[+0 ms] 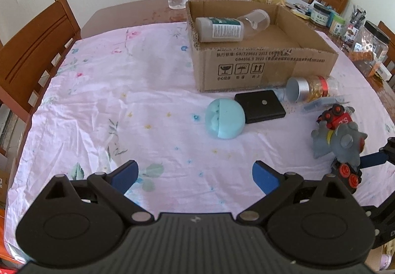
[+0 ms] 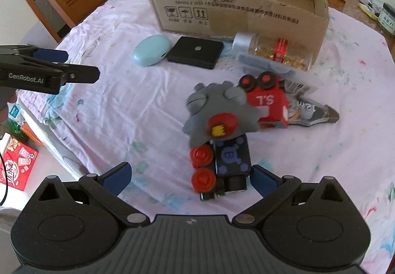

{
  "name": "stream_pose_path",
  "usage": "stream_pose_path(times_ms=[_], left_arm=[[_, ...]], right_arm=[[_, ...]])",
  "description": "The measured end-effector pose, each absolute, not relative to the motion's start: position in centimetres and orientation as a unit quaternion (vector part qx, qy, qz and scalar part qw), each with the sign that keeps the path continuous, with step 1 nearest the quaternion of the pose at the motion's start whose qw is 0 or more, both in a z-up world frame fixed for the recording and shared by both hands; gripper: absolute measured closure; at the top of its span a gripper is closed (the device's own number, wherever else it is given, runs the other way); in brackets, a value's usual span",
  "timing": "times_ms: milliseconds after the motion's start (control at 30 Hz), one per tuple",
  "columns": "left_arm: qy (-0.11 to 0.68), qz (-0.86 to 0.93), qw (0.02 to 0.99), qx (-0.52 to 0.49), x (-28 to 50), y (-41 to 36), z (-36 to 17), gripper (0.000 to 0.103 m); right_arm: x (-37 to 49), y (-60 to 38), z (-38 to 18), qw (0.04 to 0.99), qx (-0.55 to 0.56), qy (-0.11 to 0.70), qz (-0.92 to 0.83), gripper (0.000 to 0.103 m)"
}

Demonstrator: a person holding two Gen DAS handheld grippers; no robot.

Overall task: Organize rigid objects
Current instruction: 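Move the left gripper to the blue case while the right gripper approaches the black block, then grasp the blue case with the left gripper while the right gripper grasps the black block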

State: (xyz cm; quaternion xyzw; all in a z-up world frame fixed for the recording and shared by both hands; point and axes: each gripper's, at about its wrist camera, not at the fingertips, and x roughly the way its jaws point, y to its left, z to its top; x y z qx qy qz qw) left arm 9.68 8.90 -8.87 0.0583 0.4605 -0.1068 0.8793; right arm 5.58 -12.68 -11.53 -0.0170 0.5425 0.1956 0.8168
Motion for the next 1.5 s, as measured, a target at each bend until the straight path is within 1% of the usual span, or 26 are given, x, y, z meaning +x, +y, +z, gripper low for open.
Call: stream_pose_path(times_ms=[167, 300, 367, 467, 600, 667, 800, 933, 967, 1000, 1067, 1133, 1233, 1400, 1500], left_arm=[[0.462, -0.121, 0.876, 0.062, 10.0, 9.4, -9.2, 0.004], [0.460, -0.138, 0.874, 0.071, 10.4, 9.2, -9.4, 0.004], [0.460, -0.147, 0.872, 0.077, 10.7, 8.9, -9.7, 0.004], [0.456, -0.157, 0.871, 0.093, 11.2, 8.4, -10.4, 0.004], [0.455, -0.169, 0.868, 0.105, 12.3, 7.7, -11.6, 0.005], [0.452, -0.171, 0.869, 0.108, 12.8, 7.3, -12.1, 0.005], [0.442, -0.166, 0.875, 0.112, 13.8, 6.4, -12.8, 0.006], [0.432, -0.167, 0.879, 0.110, 14.7, 5.6, -12.9, 0.014], [0.430, -0.167, 0.880, 0.109, 14.8, 5.5, -12.9, 0.020], [0.428, -0.167, 0.882, 0.107, 15.0, 5.3, -12.9, 0.022], [0.427, -0.167, 0.882, 0.104, 15.2, 4.9, -12.9, 0.032], [0.429, -0.170, 0.882, 0.098, 15.4, 4.7, -13.0, 0.035], [0.433, -0.169, 0.881, 0.091, 15.8, 4.5, -13.2, 0.043], [0.429, -0.169, 0.884, 0.082, 16.2, 4.5, -13.4, 0.045], [0.424, -0.169, 0.886, 0.079, 16.3, 4.5, -13.4, 0.051]], right_arm=[[4.9, -12.0, -11.3, 0.813, 0.000, 0.547, 0.199, 0.000], [5.0, -11.8, -11.8, 0.834, -0.010, 0.533, 0.144, 0.000], [5.0, -11.7, -12.1, 0.842, -0.019, 0.527, 0.117, 0.003], [4.9, -11.6, -12.7, 0.849, -0.032, 0.521, 0.083, 0.003], [4.5, -11.5, -13.1, 0.855, -0.040, 0.514, 0.065, 0.002], [4.3, -11.5, -13.3, 0.857, -0.040, 0.510, 0.060, 0.000], [4.1, -11.4, -13.3, 0.860, -0.036, 0.507, 0.053, 0.000], [4.0, -11.3, -13.3, 0.860, -0.035, 0.506, 0.048, 0.000], [3.9, -11.3, -13.3, 0.860, -0.035, 0.506, 0.047, 0.000], [3.9, -11.3, -13.3, 0.861, -0.035, 0.506, 0.047, 0.000], [3.9, -11.3, -13.3, 0.861, -0.035, 0.506, 0.046, 0.000], [3.9, -11.3, -13.3, 0.860, -0.035, 0.506, 0.046, 0.000], [3.9, -11.3, -13.2, 0.860, -0.035, 0.506, 0.046, 0.000], [4.2, -11.2, -13.2, 0.860, -0.036, 0.507, 0.048, 0.000], [4.4, -11.2, -13.3, 0.860, -0.037, 0.507, 0.049, 0.000]])
